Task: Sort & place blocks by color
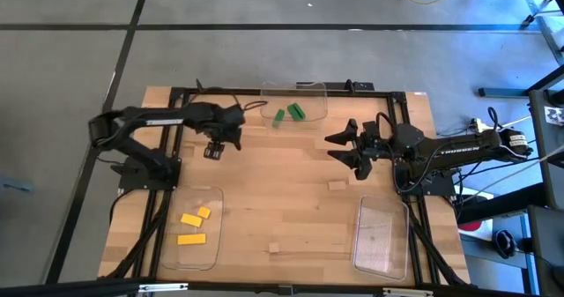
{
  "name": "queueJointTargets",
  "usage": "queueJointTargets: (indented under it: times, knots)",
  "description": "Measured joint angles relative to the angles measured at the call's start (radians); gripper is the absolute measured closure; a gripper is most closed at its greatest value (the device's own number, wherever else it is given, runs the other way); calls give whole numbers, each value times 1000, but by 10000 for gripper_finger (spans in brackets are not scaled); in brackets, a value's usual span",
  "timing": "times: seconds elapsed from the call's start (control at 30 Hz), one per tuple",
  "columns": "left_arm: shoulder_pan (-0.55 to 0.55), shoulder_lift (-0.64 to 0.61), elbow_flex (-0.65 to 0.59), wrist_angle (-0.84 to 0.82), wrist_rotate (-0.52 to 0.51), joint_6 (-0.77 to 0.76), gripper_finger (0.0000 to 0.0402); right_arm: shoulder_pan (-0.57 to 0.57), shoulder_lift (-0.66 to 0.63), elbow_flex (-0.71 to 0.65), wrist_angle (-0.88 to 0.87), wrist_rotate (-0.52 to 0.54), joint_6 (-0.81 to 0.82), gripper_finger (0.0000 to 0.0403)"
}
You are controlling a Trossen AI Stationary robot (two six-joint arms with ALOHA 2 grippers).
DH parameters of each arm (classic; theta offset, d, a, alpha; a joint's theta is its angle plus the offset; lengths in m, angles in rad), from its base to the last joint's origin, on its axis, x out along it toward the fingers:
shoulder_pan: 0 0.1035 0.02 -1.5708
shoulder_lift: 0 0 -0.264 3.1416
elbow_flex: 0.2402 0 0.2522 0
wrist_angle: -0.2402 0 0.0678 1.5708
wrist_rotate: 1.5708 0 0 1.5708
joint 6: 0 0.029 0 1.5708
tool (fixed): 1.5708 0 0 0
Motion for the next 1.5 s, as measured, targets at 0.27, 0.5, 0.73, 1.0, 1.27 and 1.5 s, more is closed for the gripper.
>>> queueJointTargets:
  times: [0.27, 0.5, 0.73, 1.0, 1.27, 1.5]
  knots:
    - [95, 148, 0, 95, -5, 101, 163, 0, 0, 0, -9, 0, 1, 156]
    - [155, 225, 0, 92, 20, 107, 163, 0, 0, 0, -14, 0, 2, 156]
    - [158, 244, 0, 93, 36, 109, 187, 0, 0, 0, -14, 0, 2, 156]
    - [152, 237, -1, 76, 45, 61, 283, 0, 0, 0, -15, 0, 2, 156]
    - [126, 76, -2, 105, 199, -185, 284, 0, 0, 0, -10, 26, 2, 156]
    - [10, -187, -2, 420, 342, -582, 284, 0, 0, 0, 16, 69, -3, 156]
